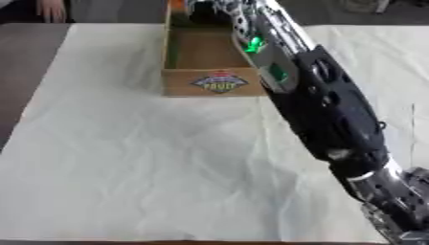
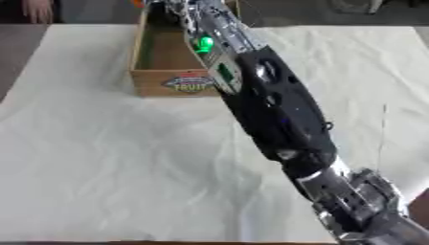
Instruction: Pick up objects on the table and place them in the box.
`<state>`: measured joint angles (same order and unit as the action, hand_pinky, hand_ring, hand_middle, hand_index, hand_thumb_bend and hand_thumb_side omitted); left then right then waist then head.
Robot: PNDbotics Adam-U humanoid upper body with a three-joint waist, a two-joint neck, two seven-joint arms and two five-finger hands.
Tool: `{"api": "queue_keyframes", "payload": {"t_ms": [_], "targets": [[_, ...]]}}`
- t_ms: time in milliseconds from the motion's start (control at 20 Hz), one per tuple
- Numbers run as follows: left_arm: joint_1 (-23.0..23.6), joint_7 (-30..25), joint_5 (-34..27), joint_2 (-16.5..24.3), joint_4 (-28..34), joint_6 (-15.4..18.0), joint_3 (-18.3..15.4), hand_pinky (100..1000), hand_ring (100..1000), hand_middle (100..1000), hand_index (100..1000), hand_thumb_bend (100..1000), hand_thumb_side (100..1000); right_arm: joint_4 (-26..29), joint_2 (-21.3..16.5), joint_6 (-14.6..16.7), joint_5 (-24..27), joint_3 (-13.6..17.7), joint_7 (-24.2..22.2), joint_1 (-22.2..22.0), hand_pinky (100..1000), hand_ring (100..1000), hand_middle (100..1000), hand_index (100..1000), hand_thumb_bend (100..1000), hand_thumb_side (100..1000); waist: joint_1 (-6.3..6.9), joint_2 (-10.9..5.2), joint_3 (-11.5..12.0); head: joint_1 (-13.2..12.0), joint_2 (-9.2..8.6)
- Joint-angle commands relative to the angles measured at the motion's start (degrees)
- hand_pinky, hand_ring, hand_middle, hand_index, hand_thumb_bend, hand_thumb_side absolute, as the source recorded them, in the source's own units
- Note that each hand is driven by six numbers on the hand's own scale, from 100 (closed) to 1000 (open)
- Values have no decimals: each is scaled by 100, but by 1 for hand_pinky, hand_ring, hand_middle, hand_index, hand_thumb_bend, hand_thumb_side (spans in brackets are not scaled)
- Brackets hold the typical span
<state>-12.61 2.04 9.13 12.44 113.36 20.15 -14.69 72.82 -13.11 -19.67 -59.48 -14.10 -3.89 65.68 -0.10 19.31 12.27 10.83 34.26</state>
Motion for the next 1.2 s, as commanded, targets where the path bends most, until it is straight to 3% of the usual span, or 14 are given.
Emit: {"api": "queue_keyframes", "payload": {"t_ms": [50, 300, 700, 1200], "targets": [[-60, -29, -39, 30, 124, 8, 6, 306, 403, 709, 713, 100, 718, -225, 70, -68, -218, 186, 174, 191, 774, 736, 618, 592, 100, 100, 40, -92, 23, 27, -221], [-62, -32, -46, 17, 124, 8, 4, 304, 403, 710, 712, 100, 718, -552, 180, -170, -512, 332, 338, 222, 774, 740, 621, 593, 100, 100, 55, -73, 33, 30, -313], [-46, -48, -51, 5, 124, 1, 7, 302, 403, 710, 712, 100, 719, -1284, 331, -411, -1175, 606, 429, 307, 775, 747, 626, 594, 100, 100, 58, -63, 52, 46, -278], [-61, -78, -68, -2, 124, -2, 26, 300, 402, 710, 711, 100, 719, -2172, 641, -547, -1884, 891, 266, 519, 781, 768, 657, 620, 100, 106, 48, -47, 114, 98, -292]]}}
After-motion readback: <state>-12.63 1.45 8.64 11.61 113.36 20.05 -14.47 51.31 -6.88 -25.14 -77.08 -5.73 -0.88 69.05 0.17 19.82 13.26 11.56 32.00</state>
